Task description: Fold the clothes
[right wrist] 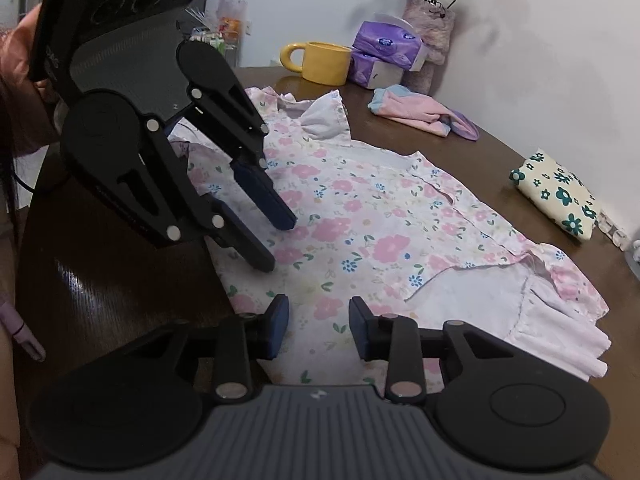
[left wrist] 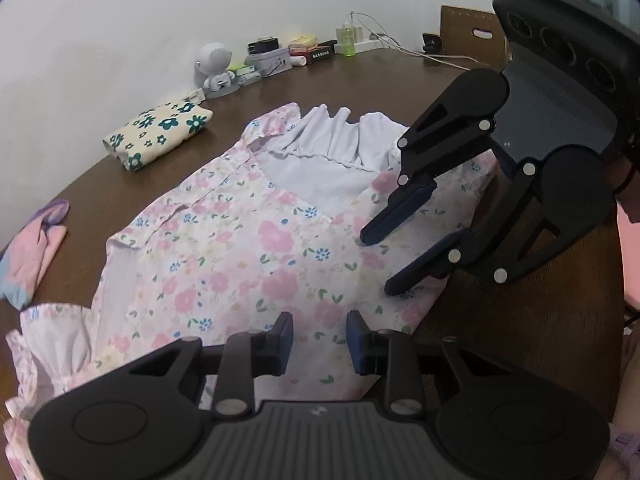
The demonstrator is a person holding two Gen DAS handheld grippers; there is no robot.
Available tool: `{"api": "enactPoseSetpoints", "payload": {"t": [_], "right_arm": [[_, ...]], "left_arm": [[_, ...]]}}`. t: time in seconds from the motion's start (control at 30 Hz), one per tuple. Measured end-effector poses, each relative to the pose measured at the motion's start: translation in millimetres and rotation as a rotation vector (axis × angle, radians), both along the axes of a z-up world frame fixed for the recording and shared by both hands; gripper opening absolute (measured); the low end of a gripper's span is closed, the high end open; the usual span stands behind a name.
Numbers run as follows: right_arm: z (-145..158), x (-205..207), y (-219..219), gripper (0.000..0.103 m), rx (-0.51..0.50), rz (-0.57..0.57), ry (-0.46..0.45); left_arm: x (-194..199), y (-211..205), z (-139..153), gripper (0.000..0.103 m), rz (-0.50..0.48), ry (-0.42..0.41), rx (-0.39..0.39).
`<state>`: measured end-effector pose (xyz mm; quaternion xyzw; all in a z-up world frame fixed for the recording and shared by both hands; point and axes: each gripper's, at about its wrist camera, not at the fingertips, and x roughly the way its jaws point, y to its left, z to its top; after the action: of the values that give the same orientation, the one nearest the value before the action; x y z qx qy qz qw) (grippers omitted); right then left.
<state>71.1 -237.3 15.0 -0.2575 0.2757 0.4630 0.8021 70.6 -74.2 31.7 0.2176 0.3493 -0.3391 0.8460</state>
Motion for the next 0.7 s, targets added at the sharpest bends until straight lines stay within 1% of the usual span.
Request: {"api": "enactPoseSetpoints", "payload": {"t": [0.13, 0.23, 0.4, 0.63, 0.7], "right_arm": [[0, 8, -11, 0.033, 0.022, 0.013, 0.029], [0, 15, -21, 0.033, 0.027, 0.015, 0.049], [0, 21, -48, 0.033, 0.036, 0.023, 0.081], [3, 26, -92, 0.035, 0.002, 0.024, 0.093], [4, 29, -105, 0.035, 0.012, 0.02, 0.108]], "left_arm": [[1, 9, -1, 0.028, 0.03, 0.014, -0.025], [1, 19, -1, 0.03, 0.071, 0.027, -0.045], [1, 33, -1, 0.031, 0.136, 0.055, -0.079], [1, 36, 2, 0.031, 0.192, 0.076, -0.066], [1, 37, 2, 0.032, 0.206, 0.083, -0.063]]}}
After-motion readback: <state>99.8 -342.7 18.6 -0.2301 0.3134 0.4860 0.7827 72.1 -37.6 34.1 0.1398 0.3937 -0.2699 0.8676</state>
